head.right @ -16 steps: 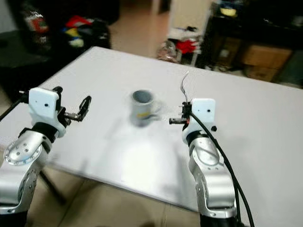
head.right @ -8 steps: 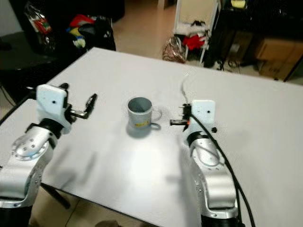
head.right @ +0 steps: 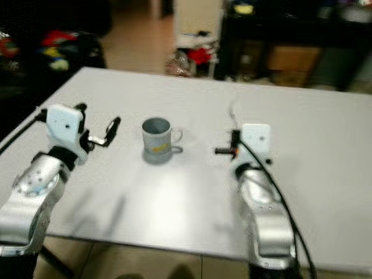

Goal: Setting the table

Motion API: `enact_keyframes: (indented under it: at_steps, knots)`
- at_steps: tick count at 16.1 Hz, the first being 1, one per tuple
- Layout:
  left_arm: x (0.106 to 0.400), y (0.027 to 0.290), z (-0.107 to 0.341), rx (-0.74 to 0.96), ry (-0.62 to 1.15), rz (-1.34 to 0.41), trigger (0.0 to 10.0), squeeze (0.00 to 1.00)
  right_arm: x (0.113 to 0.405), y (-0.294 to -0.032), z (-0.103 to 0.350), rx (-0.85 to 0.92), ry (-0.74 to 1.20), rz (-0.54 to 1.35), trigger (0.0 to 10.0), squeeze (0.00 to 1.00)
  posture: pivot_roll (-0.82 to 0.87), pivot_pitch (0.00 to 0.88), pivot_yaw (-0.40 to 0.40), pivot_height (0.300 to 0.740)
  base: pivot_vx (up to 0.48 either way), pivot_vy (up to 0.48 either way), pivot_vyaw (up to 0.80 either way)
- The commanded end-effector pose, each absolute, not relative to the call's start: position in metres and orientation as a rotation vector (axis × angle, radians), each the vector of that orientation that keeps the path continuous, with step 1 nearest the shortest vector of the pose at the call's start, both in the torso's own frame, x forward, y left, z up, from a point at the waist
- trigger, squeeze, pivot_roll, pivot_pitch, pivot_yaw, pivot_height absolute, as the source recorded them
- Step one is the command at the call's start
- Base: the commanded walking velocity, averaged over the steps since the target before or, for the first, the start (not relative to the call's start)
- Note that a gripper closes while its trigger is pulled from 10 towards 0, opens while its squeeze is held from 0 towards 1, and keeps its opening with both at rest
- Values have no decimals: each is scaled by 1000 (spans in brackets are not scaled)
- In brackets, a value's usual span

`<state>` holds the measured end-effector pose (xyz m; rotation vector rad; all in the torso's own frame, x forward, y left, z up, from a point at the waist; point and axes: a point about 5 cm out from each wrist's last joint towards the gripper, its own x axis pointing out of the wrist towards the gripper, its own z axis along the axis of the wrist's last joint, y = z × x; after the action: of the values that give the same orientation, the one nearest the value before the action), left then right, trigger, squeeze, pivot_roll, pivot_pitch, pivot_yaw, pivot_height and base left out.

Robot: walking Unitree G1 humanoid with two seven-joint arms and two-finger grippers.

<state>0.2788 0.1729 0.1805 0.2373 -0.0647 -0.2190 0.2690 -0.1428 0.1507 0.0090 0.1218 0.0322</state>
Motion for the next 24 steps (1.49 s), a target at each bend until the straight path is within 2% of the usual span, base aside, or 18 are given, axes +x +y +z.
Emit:
enact_keyframes:
  at_steps: [1,7,9,14,16,22,24]
  knots:
    - [280,171,182,238,-72,-228,10000,0,272,-146,153,-1,120,31,10000,0,152,0,8,740,0,450,0]
    - [273,179,181,238,-68,-179,10000,0,278,-143,146,-84,175,141,10000,0,197,0,-39,740,0,450,0]
    - [269,181,180,253,-64,-165,10000,0,279,-145,144,-105,189,141,10000,0,194,0,-35,740,0,-126,0]
    - [272,178,177,245,-47,-151,10000,0,275,-149,139,-165,222,158,10000,0,169,0,-16,740,0,-480,0]
    - [273,177,176,229,-37,-149,10000,0,275,-154,138,-195,240,152,10000,0,164,0,-13,740,0,0,0]
    - [265,165,168,261,23,-306,10000,0,281,-172,122,-284,376,10,10000,0,190,0,-37,740,0,0,0]
    - [259,159,165,255,50,-419,10000,0,282,-176,116,-323,422,4,10000,0,188,0,-42,740,0,0,0]
